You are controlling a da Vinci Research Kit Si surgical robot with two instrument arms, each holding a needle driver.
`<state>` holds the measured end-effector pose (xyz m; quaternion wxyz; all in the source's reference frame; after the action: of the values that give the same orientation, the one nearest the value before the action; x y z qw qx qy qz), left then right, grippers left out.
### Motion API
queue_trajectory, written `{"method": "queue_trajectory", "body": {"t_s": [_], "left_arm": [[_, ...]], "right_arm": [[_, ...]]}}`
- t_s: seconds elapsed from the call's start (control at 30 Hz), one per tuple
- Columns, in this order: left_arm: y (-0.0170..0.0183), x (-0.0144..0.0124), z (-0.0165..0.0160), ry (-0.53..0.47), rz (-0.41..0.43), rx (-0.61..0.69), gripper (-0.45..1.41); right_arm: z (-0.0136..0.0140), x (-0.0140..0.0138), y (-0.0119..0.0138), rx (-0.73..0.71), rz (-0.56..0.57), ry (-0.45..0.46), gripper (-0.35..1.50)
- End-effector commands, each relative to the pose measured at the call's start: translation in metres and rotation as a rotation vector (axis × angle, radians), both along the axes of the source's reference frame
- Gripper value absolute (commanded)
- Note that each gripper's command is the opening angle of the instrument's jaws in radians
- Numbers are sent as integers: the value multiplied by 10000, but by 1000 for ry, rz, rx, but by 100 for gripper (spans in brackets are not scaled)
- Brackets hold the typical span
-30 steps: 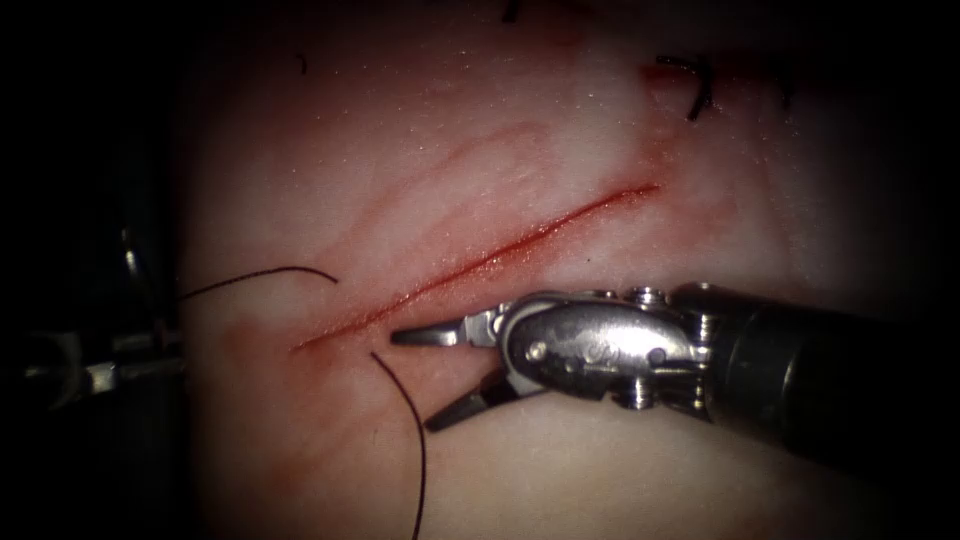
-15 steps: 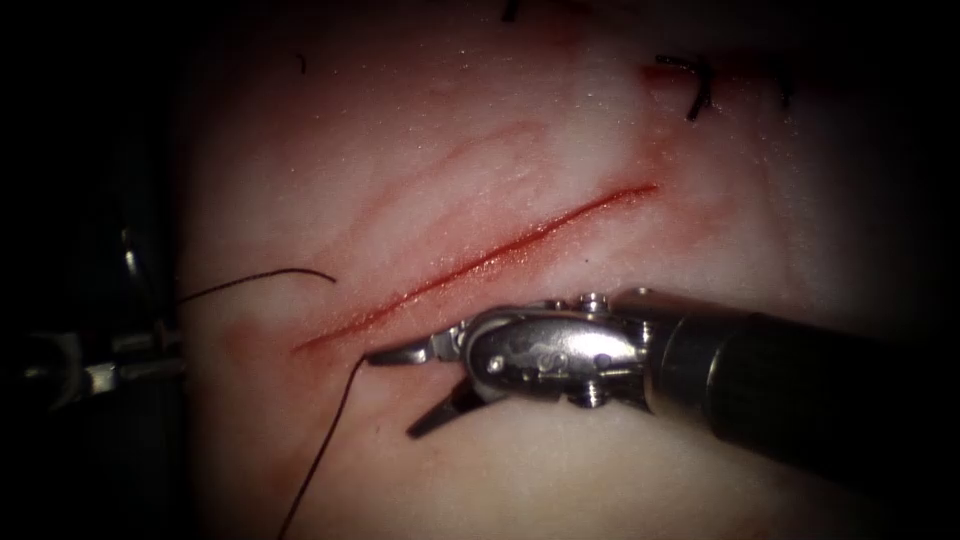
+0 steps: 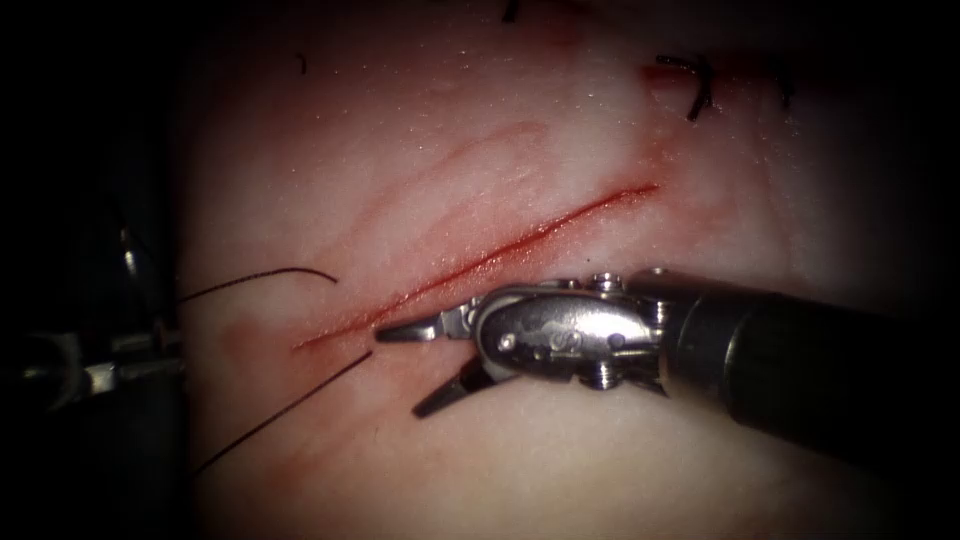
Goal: Wound Closure
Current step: Pull the suture through the wound with the right needle driver until only a tail remains.
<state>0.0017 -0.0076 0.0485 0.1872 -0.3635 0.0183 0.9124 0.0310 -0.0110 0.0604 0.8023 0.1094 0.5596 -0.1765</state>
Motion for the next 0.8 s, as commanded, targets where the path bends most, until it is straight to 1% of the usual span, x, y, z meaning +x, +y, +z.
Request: {"method": "queue_trajectory", "body": {"t_s": [0.03,0.17,0.33,0.37,0.4,0.43,0.47,0.6,0.7,0.8], "left_arm": [[4,-5,5,-1,0,-2,-30],[4,-6,5,-1,0,-2,-30],[4,-5,5,-1,0,-2,-30],[3,-5,5,-1,0,-2,-30],[3,-5,5,-1,0,-2,-30],[3,-5,5,-1,0,-2,-30],[3,-5,5,-1,0,-2,-30],[3,-5,5,-1,0,-2,-30],[3,-5,5,-1,0,-2,-30],[3,-5,5,-1,0,-2,-31]], "right_arm": [[4,9,3,-6,6,-2,59],[6,22,5,2,24,-11,54],[9,36,7,1,35,-18,54],[10,39,7,-1,36,-19,47],[11,40,6,3,38,-22,36],[12,40,5,1,41,-20,4],[13,39,4,1,31,-26,-35],[18,39,1,-10,-5,-79,-35],[20,40,-2,-15,-11,-88,-35],[16,39,-5,-16,-21,-98,-35]]}}
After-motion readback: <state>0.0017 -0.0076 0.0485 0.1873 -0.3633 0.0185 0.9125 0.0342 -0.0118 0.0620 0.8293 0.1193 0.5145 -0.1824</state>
